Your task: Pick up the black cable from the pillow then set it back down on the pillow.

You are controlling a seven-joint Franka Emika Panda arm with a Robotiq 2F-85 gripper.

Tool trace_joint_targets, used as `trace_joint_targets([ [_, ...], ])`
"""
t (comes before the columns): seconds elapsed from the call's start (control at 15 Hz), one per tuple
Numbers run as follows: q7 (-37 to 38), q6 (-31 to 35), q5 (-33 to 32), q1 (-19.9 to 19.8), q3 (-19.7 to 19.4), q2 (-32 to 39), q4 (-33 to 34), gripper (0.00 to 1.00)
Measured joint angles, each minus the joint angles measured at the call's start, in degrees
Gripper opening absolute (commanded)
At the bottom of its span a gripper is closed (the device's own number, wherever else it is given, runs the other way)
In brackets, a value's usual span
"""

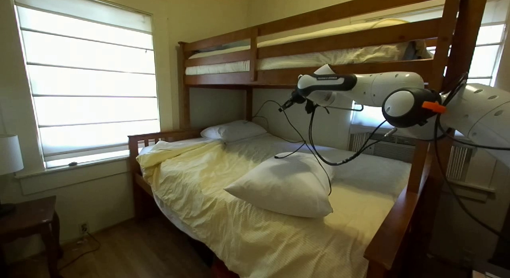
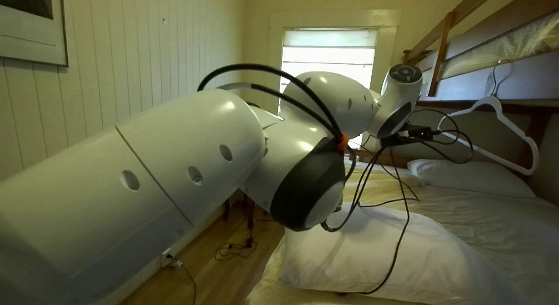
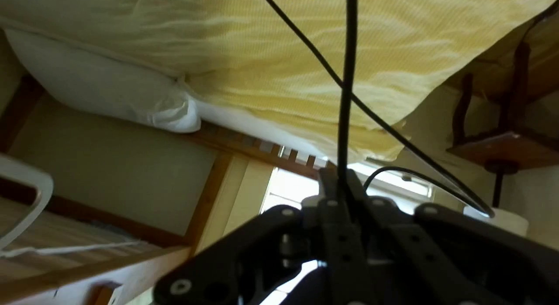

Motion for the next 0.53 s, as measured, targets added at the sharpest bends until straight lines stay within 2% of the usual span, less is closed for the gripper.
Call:
trace_joint_targets([
  [0.13, -4.9, 1.4, 1.7, -1.7, 4.3, 0.0, 1.6, 0.01],
  [0.47, -24.0, 0.8, 3.3, -6.7, 17.4, 0.0, 4.1, 0.01],
  [0.53, -27.7, 0.4, 4.1, -7.5, 20.0, 0.0, 4.3, 0.05],
])
